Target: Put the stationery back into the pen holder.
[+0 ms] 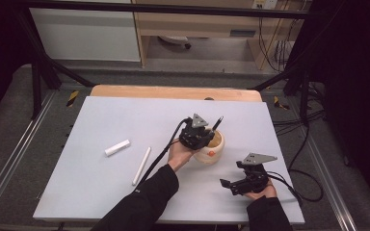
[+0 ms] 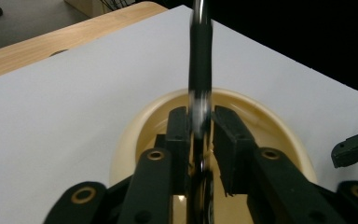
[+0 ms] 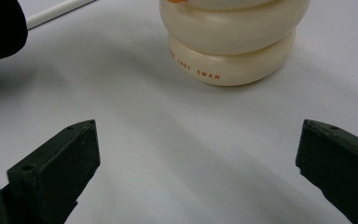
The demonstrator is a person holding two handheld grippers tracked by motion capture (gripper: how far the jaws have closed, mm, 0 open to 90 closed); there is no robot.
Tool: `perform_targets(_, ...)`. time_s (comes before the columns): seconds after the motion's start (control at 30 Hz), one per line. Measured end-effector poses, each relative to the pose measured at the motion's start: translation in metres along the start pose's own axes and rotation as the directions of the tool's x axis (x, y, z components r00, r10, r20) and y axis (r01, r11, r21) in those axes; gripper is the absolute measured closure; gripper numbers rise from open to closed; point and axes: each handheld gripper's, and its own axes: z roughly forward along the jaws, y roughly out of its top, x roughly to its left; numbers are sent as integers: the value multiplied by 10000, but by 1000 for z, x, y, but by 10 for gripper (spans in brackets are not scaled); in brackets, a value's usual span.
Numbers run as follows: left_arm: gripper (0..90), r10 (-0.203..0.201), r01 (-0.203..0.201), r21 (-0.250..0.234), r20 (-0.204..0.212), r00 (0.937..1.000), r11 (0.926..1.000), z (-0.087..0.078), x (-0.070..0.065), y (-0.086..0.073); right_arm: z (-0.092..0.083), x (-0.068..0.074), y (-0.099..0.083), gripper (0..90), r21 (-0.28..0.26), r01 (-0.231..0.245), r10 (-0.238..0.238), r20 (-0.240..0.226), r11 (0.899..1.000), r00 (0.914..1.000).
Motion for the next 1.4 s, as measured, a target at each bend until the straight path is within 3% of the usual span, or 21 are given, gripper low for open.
perform_targets(0.23, 633, 166, -167, -100, -91, 9998, 9998, -21, 1, 7, 0, 0, 0, 4, 6, 13, -13, 22, 10000, 10000)
perform_targets(0.33, 559, 375, -375, 34, -142, 9992, 9993, -34, 4, 8, 0, 0, 0, 4, 13, 28, -29, 36, 10000, 10000)
perform_targets(0.6, 347, 388, -377, 423, -259, 9989, 9984, -71, 16, 1, 1, 0, 0, 4, 31, 22, -22, 28, 10000, 10000)
perform_targets(0.7, 291, 484, -449, 531, -662, 9966, 9976, -93, 24, -8, 1, 0, 0, 4, 43, 18, -19, 51, 10000, 10000)
perform_targets(0.9, 171, 486, -365, 952, -1272, 9907, 9948, -118, 38, -26, 2, 0, -1, 4, 88, 29, -30, 72, 10000, 10000)
perform_targets(1.07, 107, 231, -29, 1233, -1629, 9864, 9924, -132, 49, -46, 2, 0, -1, 4, 131, 36, -37, 113, 9999, 9999)
perform_targets(1.4, 88, -429, 774, 1668, -2011, 9786, 9829, -150, 67, -82, 3, 0, -1, 4, 191, 21, -24, 112, 9998, 9999)
